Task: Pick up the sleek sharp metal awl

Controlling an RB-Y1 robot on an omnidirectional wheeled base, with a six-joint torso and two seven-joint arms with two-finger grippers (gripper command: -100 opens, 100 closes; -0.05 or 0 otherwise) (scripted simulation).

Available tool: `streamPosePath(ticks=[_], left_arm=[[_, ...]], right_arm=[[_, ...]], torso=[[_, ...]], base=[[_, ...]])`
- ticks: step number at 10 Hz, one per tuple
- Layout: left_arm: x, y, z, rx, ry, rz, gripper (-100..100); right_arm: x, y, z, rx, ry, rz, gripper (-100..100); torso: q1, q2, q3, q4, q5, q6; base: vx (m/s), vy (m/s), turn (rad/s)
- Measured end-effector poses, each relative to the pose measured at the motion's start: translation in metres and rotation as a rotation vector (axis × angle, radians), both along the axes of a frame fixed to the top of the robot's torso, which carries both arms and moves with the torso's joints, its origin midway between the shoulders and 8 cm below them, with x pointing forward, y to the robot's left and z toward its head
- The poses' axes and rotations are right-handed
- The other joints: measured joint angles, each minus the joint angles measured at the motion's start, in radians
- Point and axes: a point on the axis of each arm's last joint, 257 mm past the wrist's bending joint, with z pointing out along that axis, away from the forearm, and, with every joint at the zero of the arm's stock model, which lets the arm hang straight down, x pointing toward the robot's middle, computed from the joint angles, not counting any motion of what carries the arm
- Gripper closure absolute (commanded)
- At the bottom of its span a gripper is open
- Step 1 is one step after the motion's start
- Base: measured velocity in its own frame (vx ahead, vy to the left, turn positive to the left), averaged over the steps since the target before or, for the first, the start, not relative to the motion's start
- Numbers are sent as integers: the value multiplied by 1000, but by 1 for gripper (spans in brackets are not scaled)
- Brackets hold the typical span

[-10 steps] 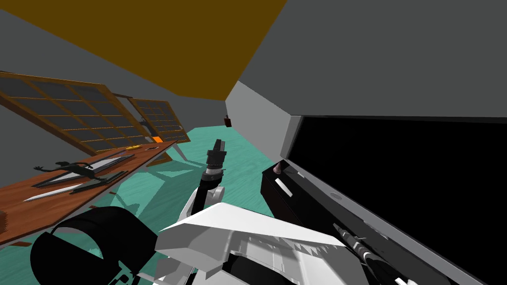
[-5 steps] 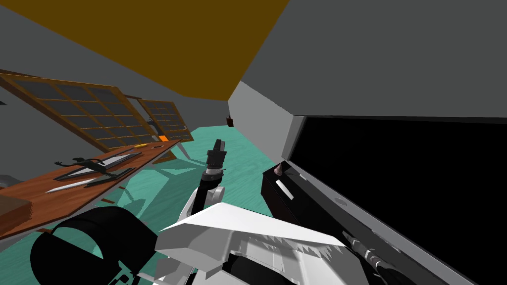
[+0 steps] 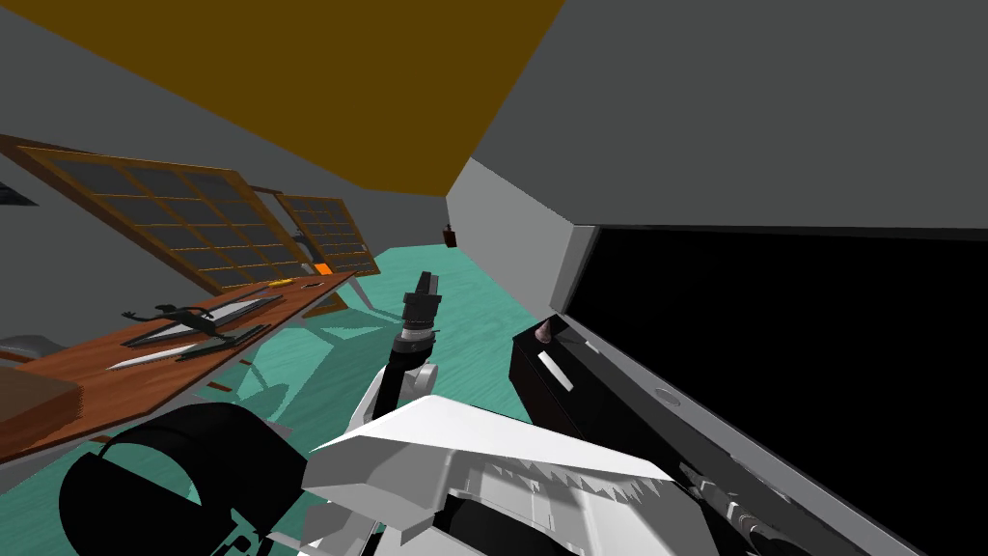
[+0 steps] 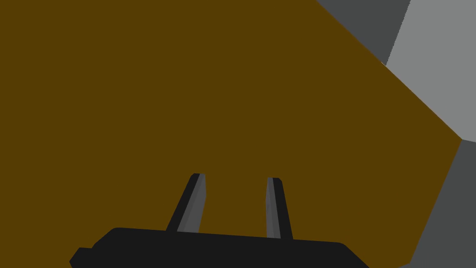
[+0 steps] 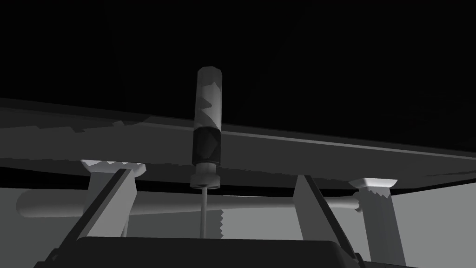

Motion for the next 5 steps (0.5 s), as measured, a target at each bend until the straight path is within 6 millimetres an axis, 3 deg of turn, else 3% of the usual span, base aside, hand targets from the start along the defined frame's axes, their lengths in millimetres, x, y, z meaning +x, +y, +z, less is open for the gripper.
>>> streamPosePath(ticks=[1,2,5], left_arm=[[0,0,0,0,0,0,0],[0,0,0,0,0,0,0],[0,0,0,0,0,0,0]], right_arm=[[-1,0,0,-1,2,2,0],[0,0,0,-1,1,2,-100],[-12,-5,-2,-11,0,-42,-100]], torso=[[0,0,0,0,0,0],[1,0,0,0,0,0],[-2,4,2,1,0,-1]], base=[[0,0,0],[-56,-29,263],[-68,-37,184]])
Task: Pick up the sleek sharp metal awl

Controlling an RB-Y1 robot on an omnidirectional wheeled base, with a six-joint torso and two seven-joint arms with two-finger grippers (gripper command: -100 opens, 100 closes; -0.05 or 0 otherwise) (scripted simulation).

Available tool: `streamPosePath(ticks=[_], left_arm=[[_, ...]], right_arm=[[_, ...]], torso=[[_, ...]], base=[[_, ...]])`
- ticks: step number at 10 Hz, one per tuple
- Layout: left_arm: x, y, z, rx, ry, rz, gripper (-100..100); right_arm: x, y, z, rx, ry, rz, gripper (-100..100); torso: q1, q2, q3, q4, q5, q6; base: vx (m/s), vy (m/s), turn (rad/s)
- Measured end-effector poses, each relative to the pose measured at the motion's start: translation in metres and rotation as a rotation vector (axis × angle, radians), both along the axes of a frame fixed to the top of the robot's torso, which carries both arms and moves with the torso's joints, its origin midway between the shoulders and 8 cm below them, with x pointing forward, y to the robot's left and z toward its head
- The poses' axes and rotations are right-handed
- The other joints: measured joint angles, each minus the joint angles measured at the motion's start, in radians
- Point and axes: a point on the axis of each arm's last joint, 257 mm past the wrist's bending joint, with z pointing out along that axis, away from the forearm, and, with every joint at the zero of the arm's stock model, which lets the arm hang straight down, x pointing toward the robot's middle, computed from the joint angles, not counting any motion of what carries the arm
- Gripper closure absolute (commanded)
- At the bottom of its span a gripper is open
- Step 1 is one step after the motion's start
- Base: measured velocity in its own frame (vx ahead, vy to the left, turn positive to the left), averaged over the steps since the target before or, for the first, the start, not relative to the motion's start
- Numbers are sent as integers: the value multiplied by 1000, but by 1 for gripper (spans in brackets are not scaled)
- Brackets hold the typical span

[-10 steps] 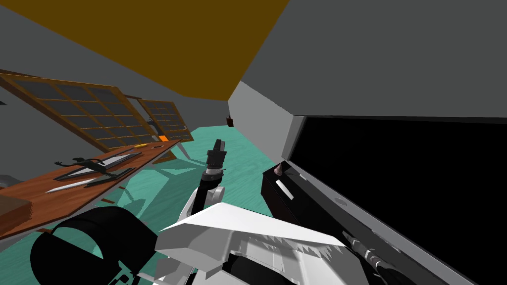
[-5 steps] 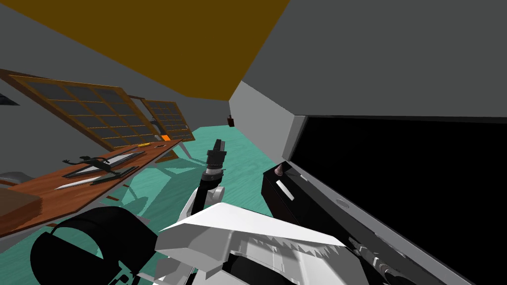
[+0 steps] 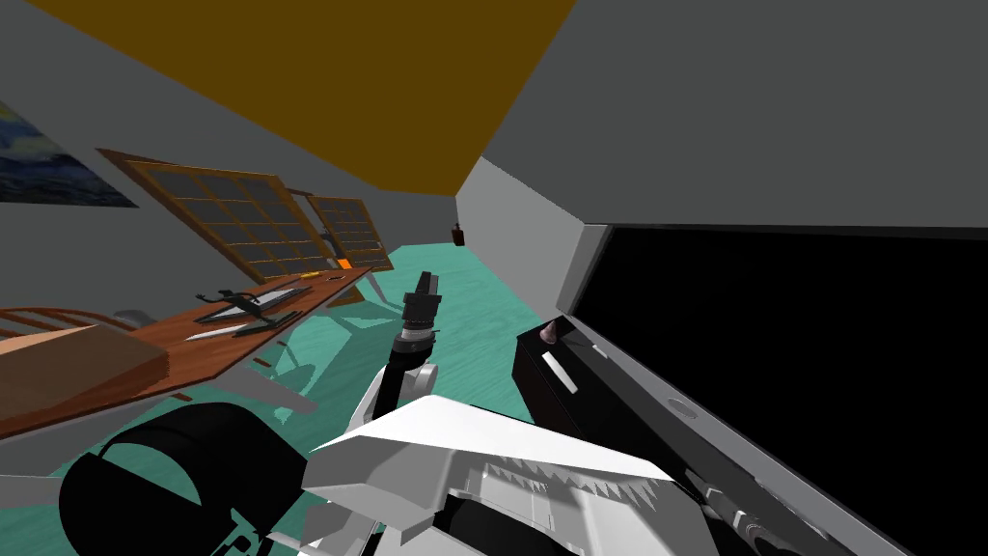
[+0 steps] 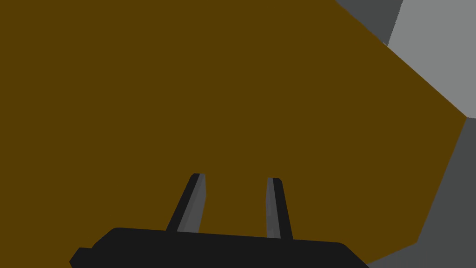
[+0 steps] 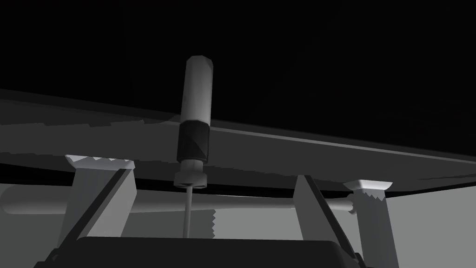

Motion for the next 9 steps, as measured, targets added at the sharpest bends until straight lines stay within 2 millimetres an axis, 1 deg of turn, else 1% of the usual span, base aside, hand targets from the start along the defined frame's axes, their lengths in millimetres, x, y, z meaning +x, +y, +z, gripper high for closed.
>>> streamPosePath(ticks=[1,3,4,5,6,7,8,9], left_arm=[[0,0,0,0,0,0,0],[0,0,0,0,0,0,0],[0,0,0,0,0,0,0],[0,0,0,0,0,0,0],[0,0,0,0,0,0,0],[0,0,0,0,0,0,0],[0,0,0,0,0,0,0],[0,0,0,0,0,0,0]], right_arm=[[-2,-1,0,-1,-5,-16,-100],[-9,-5,-1,-5,-6,-48,-100],[-14,-6,-2,-9,-2,-65,-100],[-17,-7,-2,-9,-5,-83,-100],[-18,-9,-2,-6,-12,-99,-100],[-24,-9,-3,-6,-9,-113,-100],[-26,-11,-4,-6,-12,-137,-100],[-31,-12,-5,-9,-7,-147,-100]], torso=[[0,0,0,0,0,1],[0,0,0,0,0,1],[0,2,1,0,0,0],[-1,1,1,0,0,1],[0,-2,-1,0,0,1],[1,-1,-1,0,0,0],[0,-1,-1,0,0,1],[0,0,0,0,0,0]], base=[[-91,-19,291],[-83,-36,176],[-79,-36,129],[-24,-13,-29],[-48,-12,249],[-55,-22,161],[-90,-21,271],[-76,-24,119]])
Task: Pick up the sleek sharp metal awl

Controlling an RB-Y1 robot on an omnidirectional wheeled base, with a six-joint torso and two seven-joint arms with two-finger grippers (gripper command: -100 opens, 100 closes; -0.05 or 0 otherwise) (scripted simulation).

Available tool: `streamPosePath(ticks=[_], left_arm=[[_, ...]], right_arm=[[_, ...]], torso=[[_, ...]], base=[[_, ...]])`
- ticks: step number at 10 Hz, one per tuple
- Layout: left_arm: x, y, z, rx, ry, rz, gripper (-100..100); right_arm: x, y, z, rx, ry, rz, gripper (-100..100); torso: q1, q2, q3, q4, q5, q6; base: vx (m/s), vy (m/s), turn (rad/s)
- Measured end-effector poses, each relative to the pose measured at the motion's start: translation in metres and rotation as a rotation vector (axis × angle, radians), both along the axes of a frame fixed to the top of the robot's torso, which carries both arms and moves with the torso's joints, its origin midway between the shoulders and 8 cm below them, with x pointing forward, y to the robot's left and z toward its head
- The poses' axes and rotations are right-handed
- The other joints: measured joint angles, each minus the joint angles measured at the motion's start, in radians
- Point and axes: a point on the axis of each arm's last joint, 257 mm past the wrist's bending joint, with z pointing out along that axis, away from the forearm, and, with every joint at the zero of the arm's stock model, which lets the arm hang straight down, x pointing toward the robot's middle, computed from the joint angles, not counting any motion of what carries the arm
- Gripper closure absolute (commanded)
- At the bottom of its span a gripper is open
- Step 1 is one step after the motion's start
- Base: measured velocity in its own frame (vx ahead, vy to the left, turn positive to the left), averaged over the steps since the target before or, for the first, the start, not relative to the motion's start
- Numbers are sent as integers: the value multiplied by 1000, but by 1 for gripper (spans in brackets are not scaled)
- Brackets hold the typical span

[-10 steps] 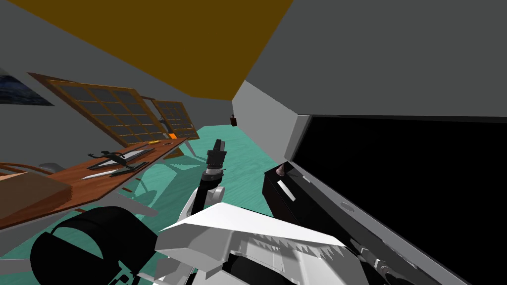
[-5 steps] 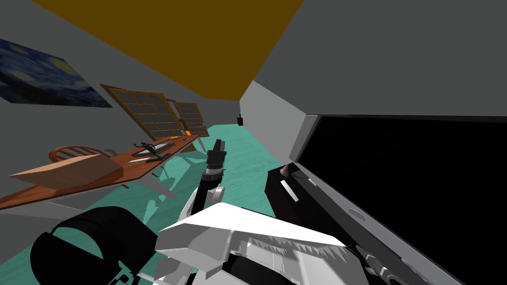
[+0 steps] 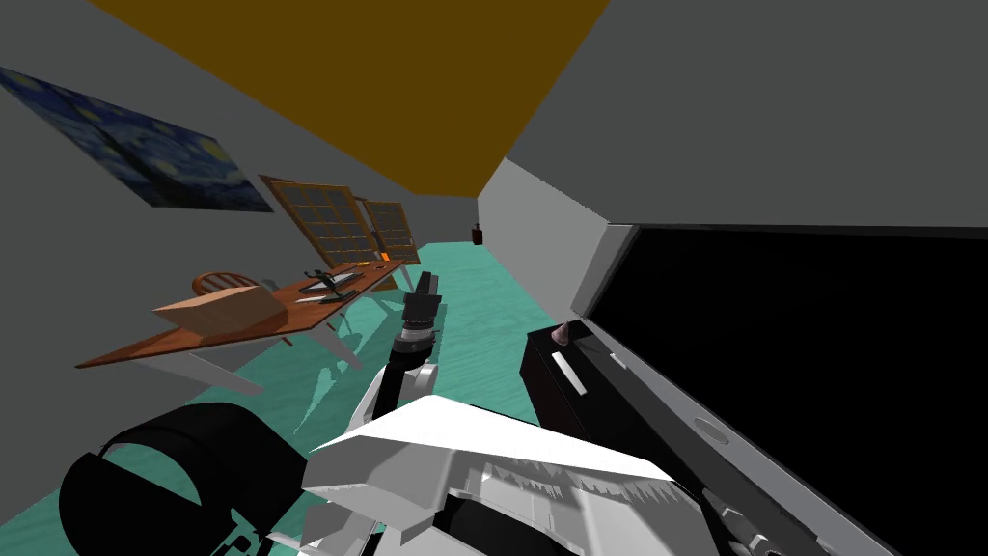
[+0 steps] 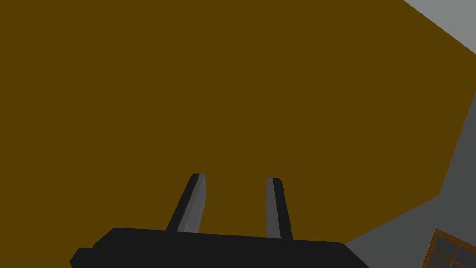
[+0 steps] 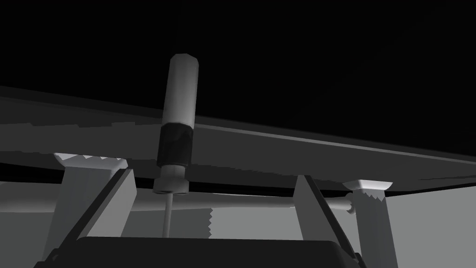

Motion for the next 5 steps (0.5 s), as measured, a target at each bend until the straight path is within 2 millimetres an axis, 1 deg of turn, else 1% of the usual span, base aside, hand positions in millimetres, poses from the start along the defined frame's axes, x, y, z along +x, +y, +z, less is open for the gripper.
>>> streamPosePath(ticks=[2,3,4,5], left_arm=[[0,0,0,0,0,0,0],[0,0,0,0,0,0,0],[0,0,0,0,0,0,0],[0,0,0,0,0,0,0]], right_arm=[[-10,-3,-2,-1,5,-36,-100],[-13,-4,-3,0,3,-55,-100],[-14,-4,-3,4,-3,-67,-100],[-21,-4,-5,5,2,-84,-100]], torso=[[0,0,0,0,0,0],[0,-1,0,0,0,1],[0,-2,-1,-1,0,1],[0,-2,-1,0,0,0]], base=[[-73,-23,185],[-31,-10,-3],[-57,-10,226],[-65,-18,155]])
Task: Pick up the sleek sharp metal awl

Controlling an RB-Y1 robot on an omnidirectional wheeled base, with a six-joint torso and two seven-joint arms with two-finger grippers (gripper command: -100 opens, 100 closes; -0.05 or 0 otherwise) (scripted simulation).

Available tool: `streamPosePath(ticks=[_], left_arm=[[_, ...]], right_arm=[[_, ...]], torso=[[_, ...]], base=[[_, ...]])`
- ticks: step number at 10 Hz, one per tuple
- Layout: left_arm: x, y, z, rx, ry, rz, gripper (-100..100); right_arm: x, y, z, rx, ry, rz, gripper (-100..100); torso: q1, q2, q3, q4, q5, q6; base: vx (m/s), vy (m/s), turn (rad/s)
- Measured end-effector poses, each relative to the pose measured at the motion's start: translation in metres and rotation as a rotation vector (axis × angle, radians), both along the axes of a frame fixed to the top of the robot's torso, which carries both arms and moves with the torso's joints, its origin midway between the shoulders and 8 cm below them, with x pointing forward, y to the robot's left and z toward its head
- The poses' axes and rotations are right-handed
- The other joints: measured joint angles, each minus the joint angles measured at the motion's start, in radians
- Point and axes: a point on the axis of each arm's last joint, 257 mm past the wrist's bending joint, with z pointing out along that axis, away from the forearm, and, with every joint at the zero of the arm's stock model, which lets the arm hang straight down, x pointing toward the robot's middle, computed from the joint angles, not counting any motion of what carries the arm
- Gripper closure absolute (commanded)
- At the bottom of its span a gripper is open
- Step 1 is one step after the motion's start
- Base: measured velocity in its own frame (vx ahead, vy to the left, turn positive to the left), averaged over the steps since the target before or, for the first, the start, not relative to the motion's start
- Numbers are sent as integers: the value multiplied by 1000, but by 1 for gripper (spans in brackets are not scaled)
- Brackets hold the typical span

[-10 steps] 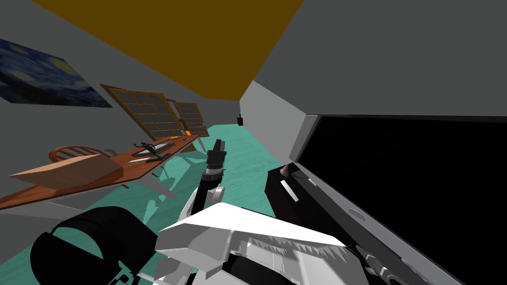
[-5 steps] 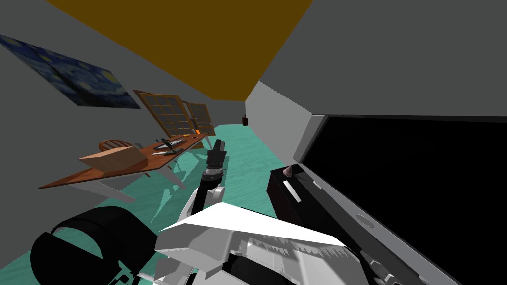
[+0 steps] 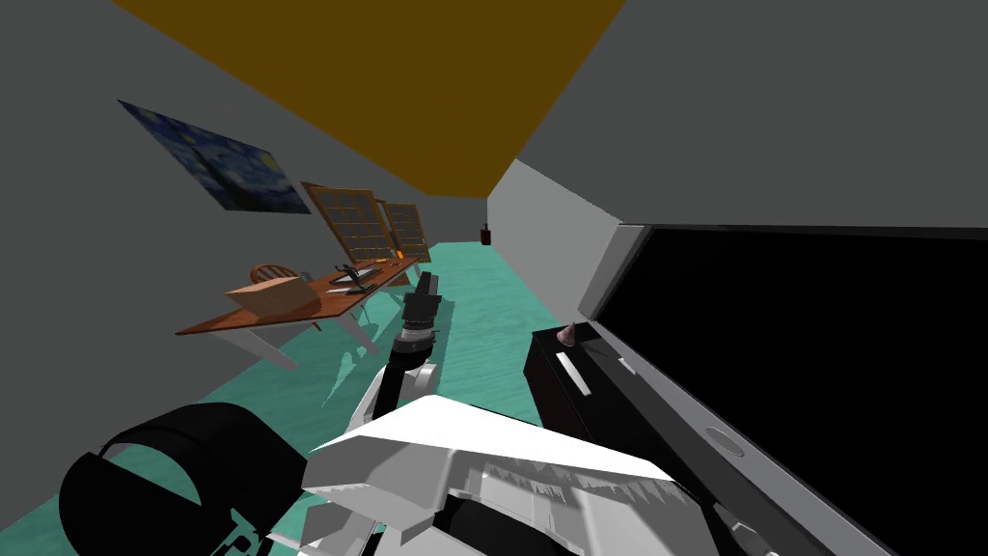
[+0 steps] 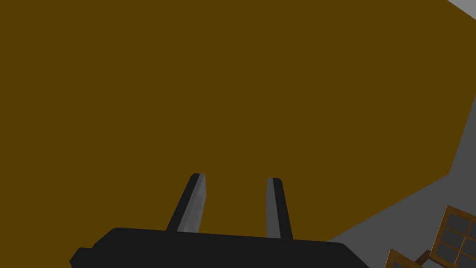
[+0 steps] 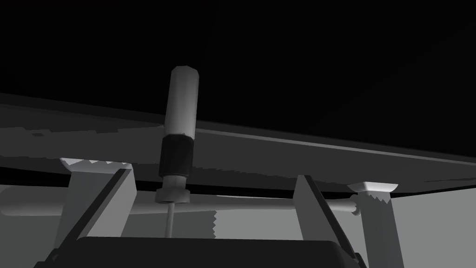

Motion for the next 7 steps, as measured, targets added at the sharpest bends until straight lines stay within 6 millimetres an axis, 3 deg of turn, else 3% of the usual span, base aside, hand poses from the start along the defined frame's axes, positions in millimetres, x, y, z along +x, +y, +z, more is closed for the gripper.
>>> streamPosePath(ticks=[5,6,7], left_arm=[[0,0,0,0,0,0,0],[0,0,0,0,0,0,0],[0,0,0,0,0,0,0]], right_arm=[[-24,-2,-6,10,15,-90,-100],[-25,-2,-6,11,15,-91,100],[-26,-3,-6,10,17,-92,100]], torso=[[1,1,1,0,0,1],[0,-1,-1,0,0,1],[0,-3,-1,0,0,0]], base=[[-71,-8,155],[-6,0,-11],[-7,-2,-11]])
